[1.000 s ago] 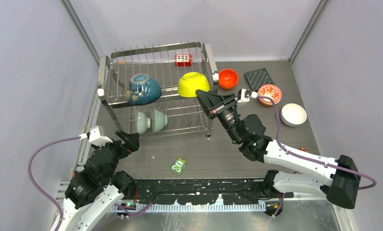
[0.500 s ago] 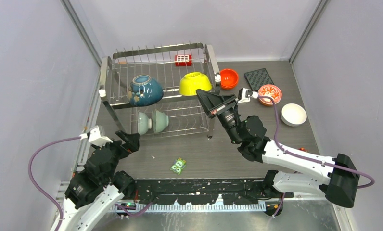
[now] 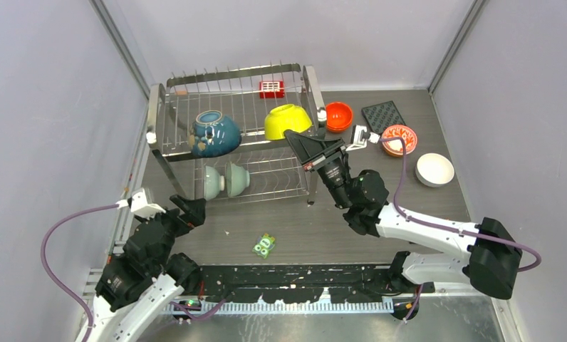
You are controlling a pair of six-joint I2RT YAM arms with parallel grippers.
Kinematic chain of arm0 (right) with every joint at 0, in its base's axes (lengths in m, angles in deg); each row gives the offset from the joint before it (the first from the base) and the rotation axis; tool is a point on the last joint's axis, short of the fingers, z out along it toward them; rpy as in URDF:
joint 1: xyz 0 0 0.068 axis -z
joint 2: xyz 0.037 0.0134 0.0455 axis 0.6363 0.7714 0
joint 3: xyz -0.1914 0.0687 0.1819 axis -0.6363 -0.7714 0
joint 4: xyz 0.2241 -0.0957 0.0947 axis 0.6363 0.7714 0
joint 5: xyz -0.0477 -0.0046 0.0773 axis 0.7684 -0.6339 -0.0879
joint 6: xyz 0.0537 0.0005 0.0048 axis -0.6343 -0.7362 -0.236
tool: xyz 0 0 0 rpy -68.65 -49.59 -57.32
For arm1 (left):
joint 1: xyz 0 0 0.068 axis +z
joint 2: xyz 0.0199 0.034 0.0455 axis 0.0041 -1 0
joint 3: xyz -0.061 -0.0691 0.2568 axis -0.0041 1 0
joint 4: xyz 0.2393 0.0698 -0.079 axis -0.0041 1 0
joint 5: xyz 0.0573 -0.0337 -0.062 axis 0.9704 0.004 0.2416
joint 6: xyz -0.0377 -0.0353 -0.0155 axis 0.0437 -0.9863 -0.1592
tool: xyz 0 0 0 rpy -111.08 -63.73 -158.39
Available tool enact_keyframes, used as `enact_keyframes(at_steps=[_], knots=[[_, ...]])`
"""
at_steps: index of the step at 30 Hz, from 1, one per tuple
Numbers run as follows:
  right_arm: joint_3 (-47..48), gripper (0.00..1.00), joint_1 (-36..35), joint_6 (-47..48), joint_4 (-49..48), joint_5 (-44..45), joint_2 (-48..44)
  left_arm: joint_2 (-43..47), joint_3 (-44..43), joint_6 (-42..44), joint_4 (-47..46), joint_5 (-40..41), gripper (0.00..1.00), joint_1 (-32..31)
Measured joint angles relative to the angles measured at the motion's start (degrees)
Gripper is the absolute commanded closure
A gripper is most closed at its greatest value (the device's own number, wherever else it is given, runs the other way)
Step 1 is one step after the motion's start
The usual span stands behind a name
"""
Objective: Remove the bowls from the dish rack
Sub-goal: Pick up the bowl from the dish rack.
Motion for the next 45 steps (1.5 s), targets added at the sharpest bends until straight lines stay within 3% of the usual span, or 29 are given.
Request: enact_keyframes(at_steps=[18, 33, 37, 45], knots=[[4.55, 0.99, 2.08, 4.24, -3.87, -3.82, 2.58, 0.57, 0.00, -0.02, 0.83, 0.02, 0.04, 0.00], [12.98, 0.99, 6.73, 3.61, -1.81, -12.52, 3.65, 1.18, -2.36, 0.02, 3.28, 0.94, 0.02, 0.00], [16.28, 0.99, 7.56, 5.95, 6.36, -18.03, 0.76, 1.14, -4.28, 0.46, 3.85, 1.05, 0.01, 0.00], [31.17, 0.99, 7.69, 21.46, 42.14, -32.37, -12.76, -5.90, -10.73, 5.42, 4.76, 0.11, 0.00, 0.00]])
